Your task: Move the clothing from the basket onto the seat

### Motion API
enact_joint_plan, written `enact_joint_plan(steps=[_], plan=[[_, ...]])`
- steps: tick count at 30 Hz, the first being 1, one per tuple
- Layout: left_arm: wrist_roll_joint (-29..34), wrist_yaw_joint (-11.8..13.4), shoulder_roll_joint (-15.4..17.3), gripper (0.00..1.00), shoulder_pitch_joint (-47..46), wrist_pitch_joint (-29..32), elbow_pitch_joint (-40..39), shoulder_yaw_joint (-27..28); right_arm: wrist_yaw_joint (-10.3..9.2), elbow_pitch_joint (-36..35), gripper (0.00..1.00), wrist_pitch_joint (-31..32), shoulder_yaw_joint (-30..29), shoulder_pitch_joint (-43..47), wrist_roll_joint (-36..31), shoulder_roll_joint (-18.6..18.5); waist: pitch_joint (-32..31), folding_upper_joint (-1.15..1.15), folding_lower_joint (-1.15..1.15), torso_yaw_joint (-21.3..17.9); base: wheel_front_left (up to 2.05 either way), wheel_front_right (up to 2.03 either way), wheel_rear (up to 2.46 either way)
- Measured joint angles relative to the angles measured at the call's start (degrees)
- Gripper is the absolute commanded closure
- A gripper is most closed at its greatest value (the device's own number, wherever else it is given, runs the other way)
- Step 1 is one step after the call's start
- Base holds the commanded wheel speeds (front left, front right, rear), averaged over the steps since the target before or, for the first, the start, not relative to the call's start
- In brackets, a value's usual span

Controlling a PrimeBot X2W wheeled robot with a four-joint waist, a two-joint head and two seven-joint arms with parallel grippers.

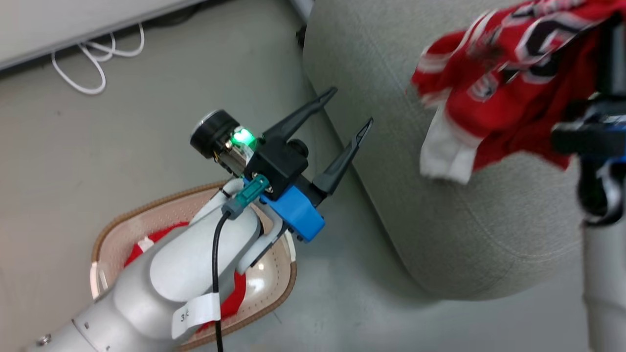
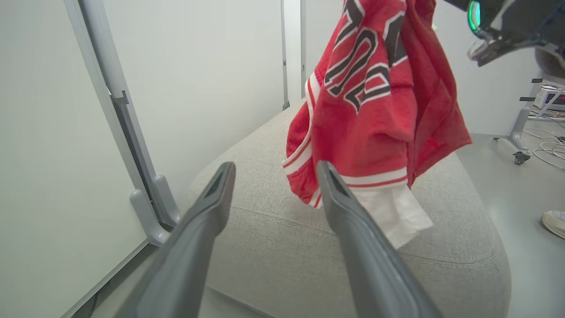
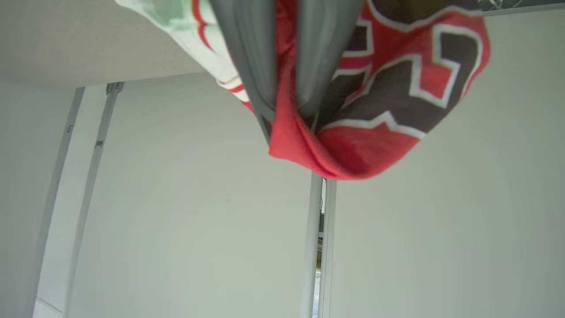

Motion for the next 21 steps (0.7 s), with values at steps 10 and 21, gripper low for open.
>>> enact_joint_plan(steps=[10,21], plan=[[4.0,0.5,1.1,0.0,-7.1,0.9,-4.1,0.1,0.0,1.6,1.0,0.0,-13.4,-17.3,-1.5,-9.0,12.1,0.0,0.01,2.9,0.0,0.0,0.0],[6.5,0.6,2.4,0.0,-11.7,1.3,-6.2,0.1,0.0,17.0,1.0,0.0,-16.9,-25.7,-2.9,-18.6,24.3,0.0,0.01,5.6,0.0,0.0,0.0]])
